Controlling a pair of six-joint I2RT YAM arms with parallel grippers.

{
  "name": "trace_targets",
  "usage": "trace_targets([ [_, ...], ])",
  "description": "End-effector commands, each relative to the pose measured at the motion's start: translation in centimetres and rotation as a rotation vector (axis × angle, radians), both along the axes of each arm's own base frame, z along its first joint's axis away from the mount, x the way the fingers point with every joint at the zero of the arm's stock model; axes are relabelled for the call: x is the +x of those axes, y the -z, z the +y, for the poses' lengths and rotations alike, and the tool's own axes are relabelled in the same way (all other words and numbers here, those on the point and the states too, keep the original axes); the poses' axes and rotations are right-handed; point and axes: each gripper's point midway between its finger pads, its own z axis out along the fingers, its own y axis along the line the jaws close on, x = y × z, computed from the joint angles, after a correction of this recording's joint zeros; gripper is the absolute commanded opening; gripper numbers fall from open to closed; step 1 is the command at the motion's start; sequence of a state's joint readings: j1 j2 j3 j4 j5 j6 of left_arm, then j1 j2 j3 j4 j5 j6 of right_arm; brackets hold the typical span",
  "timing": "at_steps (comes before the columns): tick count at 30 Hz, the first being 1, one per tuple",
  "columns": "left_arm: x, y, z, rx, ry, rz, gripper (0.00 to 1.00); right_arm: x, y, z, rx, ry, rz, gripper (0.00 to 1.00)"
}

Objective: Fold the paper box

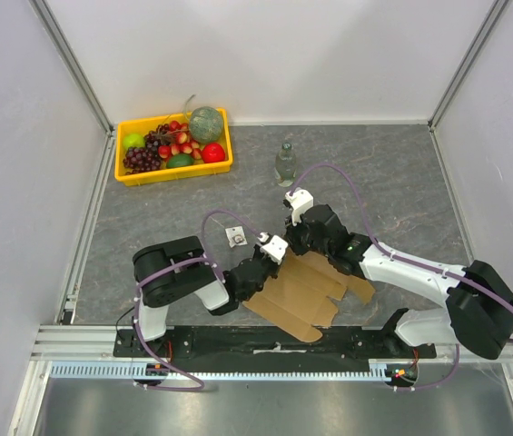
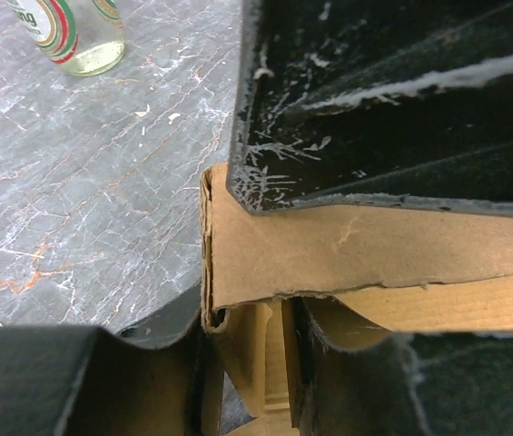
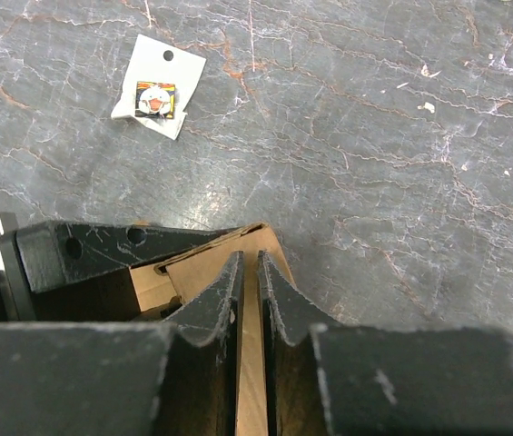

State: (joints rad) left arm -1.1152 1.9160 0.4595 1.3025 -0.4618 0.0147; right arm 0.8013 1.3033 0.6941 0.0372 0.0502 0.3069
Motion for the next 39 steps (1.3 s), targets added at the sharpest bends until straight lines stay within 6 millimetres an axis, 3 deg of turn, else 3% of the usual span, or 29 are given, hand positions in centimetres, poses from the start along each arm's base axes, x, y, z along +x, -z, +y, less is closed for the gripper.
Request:
trace_targets([
  [1,0.8,-8.8,-1.4,-0.261,-0.046,-0.226,0.34,-0.7,0.9,-0.7,-0.025,0.006,0.021,0.17],
  [11,0.8,-8.4,-1.2,-0.225,-0.076,-0.239,0.30,-0.7,0.9,-0.6,-0.019,0.000,0.018,0.17],
  [18,0.8,-8.2,-1.5,-0.188,-0.092,-0.262,0.02,-0.9,0.9,-0.6,-0.011,-0.003,0.024,0.17],
  [24,0.5,-8.1,-2.0,-0.173,-0.084,-0.272,0.02,-1.1,1.0,-0.6,-0.003,-0.005,0.031,0.17],
  [25,0.5,-8.0,-2.0,-0.171,-0.084,-0.272,0.06,-1.1,1.0,-0.6,-0.002,-0.005,0.031,0.17],
  [31,-0.2,-8.1,-1.9,-0.189,-0.055,-0.257,0.57,-1.3,0.5,-0.4,0.024,-0.010,0.031,0.17],
  [39,-2.5,-8.6,0.0,-0.246,0.012,-0.199,0.80,-1.3,0.4,-0.6,0.028,0.001,0.025,0.17],
])
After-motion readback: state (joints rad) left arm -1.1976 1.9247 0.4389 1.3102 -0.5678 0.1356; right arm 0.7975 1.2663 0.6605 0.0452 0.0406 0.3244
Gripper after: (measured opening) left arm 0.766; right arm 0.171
